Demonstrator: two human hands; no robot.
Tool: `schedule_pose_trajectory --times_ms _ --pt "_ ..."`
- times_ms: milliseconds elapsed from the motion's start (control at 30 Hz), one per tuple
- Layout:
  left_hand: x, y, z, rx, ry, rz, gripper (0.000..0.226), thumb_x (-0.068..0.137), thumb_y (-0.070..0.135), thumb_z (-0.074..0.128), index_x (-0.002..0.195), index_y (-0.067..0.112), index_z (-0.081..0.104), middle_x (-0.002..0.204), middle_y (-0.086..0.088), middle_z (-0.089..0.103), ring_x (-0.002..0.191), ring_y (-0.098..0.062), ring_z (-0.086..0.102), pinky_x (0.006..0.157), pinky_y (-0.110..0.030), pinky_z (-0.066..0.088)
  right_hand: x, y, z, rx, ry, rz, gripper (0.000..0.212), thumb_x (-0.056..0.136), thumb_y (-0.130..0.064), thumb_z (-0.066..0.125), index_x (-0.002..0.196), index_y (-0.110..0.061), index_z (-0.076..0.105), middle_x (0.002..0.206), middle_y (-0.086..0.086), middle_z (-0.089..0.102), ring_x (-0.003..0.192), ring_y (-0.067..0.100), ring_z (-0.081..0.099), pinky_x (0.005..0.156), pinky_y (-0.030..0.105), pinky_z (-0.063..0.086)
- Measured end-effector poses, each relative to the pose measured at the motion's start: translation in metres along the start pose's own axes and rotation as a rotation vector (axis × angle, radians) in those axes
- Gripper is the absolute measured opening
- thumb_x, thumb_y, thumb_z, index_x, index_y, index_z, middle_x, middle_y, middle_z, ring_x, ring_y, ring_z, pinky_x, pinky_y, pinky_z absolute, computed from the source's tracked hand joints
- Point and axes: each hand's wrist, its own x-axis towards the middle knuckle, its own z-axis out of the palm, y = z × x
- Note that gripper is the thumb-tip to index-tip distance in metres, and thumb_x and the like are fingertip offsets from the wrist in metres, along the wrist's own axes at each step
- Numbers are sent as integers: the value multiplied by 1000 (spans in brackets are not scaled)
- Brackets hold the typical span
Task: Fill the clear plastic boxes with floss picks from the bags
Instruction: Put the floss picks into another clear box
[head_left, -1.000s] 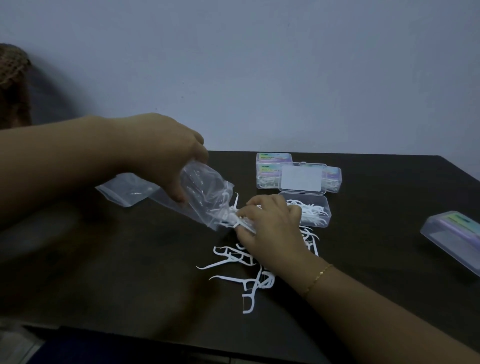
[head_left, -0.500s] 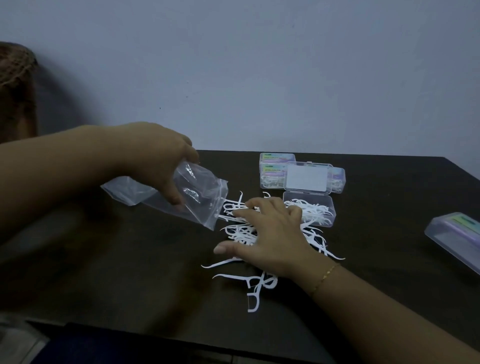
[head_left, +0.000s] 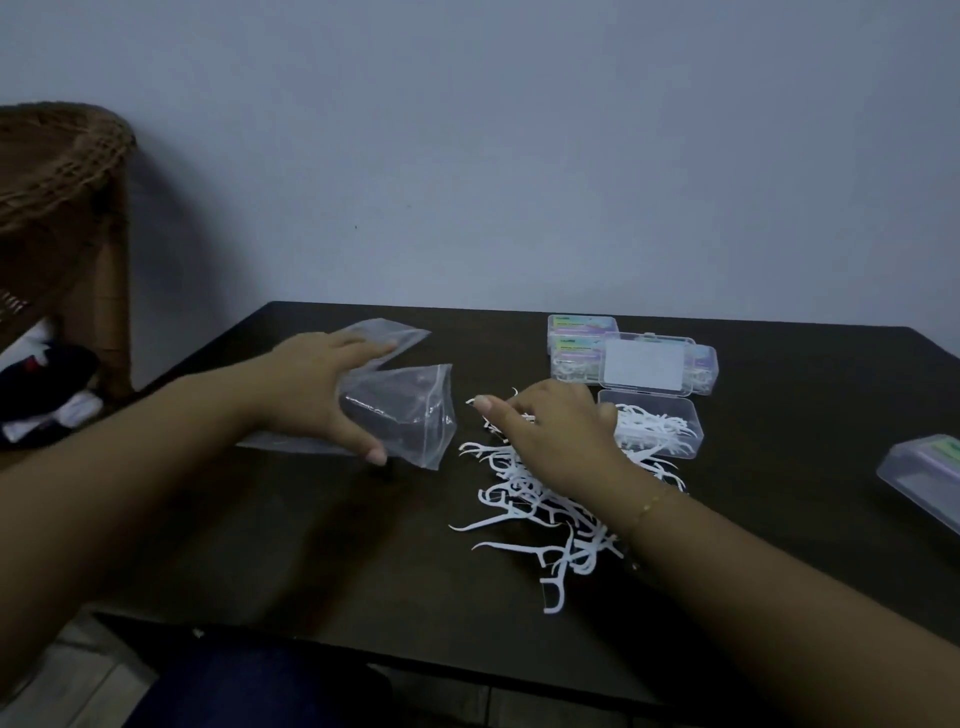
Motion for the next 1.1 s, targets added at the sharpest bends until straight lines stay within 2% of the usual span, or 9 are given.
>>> schedule_pose_trajectory --times_ms 100,200,333,467,567,633,733,900,1100 --pt "-9 -19 8 -77 182 -32 132 32 104 29 148 42 17 157 7 17 143 -21 17 114 -48 13 13 -14 4 -32 -30 29 59 89 -68 29 98 -28 71 113 1 63 118 26 43 96 48 27" --pt "-13 -46 13 -202 407 -160 115 50 98 21 144 35 35 153 2 30 140 -22 25 112 -52 16 25 -26 7 14 -67 77 60 86 -73 22 77 -28 60 107 4 63 114 28 46 97 48 30" --pt "-20 -88 24 -346 658 -409 92 74 89 11 110 23 64 117 -11 62 109 -32 55 95 -57 40 40 -45 10 229 -55 134 67 79 -81 24 66 -22 52 85 5 57 98 33 57 91 48 43" --pt "-30 -86 40 -849 434 -622 83 85 77 24 105 9 68 110 -14 66 94 -29 61 90 -42 42 49 -53 14 320 -182 233 71 87 -66 42 107 0 60 93 9 55 83 20 52 74 30 40" --pt "-37 -75 49 -1140 392 -476 82 70 89 30 93 20 68 98 -5 69 86 -21 63 78 -35 42 54 -54 22 290 -169 263 61 86 -63 47 89 -4 62 77 5 58 67 16 54 55 27 37" --pt "-40 -70 55 -1229 393 -354 84 62 93 34 96 23 66 95 0 68 87 -13 66 79 -32 45 55 -53 25 290 -133 230 55 89 -59 48 72 -7 60 68 4 56 62 16 53 60 30 43" --pt "-41 -62 61 -1237 338 -252 89 52 90 55 107 21 67 99 -5 73 95 -19 69 94 -45 47 52 -52 25 355 -52 170 52 90 -51 51 72 -4 65 72 9 60 67 19 55 74 38 48" --pt "-32 -53 56 -1371 559 -396 43 85 54 58 99 14 67 92 -9 73 89 -28 69 86 -45 52 56 -50 29 458 77 152 40 92 -40 55 64 -11 55 69 6 55 64 18 50 71 39 49" --pt "-16 -55 58 -1204 831 -533 33 93 48 51 86 17 62 88 -5 63 78 -18 57 62 -29 43 62 -58 35 614 147 210 34 99 -34 42 74 -12 50 73 2 50 73 19 49 68 35 43"
